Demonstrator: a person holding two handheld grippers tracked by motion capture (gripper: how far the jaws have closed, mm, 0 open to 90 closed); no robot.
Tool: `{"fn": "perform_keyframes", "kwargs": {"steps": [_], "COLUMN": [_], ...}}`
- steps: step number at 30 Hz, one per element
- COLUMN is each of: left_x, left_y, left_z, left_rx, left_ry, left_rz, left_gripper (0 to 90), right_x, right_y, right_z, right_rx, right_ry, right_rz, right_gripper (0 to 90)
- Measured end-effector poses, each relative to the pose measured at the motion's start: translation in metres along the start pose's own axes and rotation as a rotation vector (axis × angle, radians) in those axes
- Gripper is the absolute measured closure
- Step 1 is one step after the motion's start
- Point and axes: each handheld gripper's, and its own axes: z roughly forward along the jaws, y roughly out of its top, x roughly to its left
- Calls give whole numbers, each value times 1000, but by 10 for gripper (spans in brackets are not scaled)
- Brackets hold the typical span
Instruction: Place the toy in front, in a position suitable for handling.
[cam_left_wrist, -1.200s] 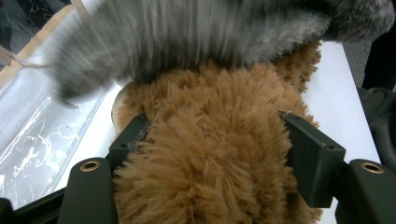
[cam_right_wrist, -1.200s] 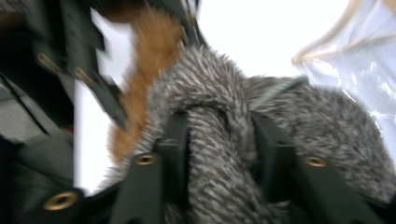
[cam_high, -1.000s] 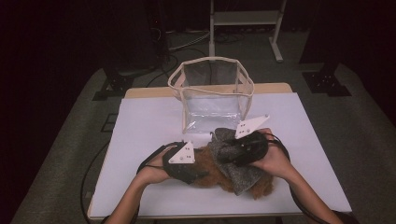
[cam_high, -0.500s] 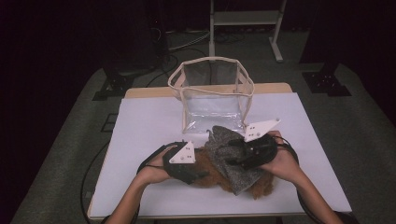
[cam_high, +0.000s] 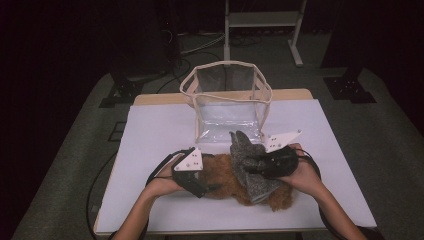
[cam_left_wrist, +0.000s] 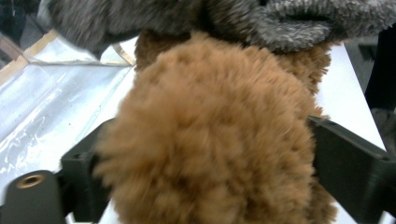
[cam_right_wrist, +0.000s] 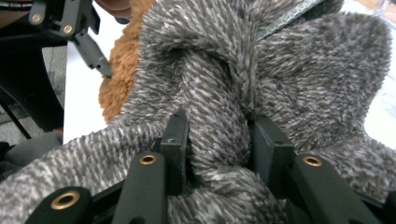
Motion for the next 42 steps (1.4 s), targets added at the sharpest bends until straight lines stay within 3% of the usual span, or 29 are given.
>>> {"fn": "perform_keyframes", "kwargs": {"steps": [6,11,20,23,25,26,27,28,34,36,40,41,42], "left_x": [3,4,2,4,4,4,3,2,3,4,3,2,0], "left_y": [-10,-21,-25,-27,-27,-26,-23,-21,-12,-4,4,6,9], "left_z": [-2,-4,5,8,7,6,5,4,-2,-2,-4,-4,-4], "left_rx": [-20,5,57,52,47,48,48,43,-10,-25,-53,-60,-56], "left_ry": [-27,-37,-38,-44,-48,-43,-26,-19,-20,-9,-5,-3,10], "left_rz": [-12,-24,-34,-54,-62,-69,-72,-63,-49,-33,-27,-30,-26], "left_gripper": [77,76,13,17,114,114,219,250,308,307,308,308,309], "right_x": [-1,-2,-4,-3,-3,-3,-2,-2,-2,5,13,16,17], "right_y": [-1,-2,-3,-3,-3,-3,-2,-2,5,19,33,35,33], "right_z": [-3,-5,-6,-6,-6,-6,-6,-6,-15,-25,-27,-24,-17], "right_rx": [23,26,25,24,19,19,7,-6,-45,-82,-99,-88,-36], "right_ry": [8,14,21,16,12,12,0,2,-3,-16,-3,-6,-35], "right_rz": [-3,-6,-2,-3,2,2,9,24,42,10,-29,-44,-80], "right_gripper": [663,678,689,690,692,692,717,733,767,768,760,756,754]}}
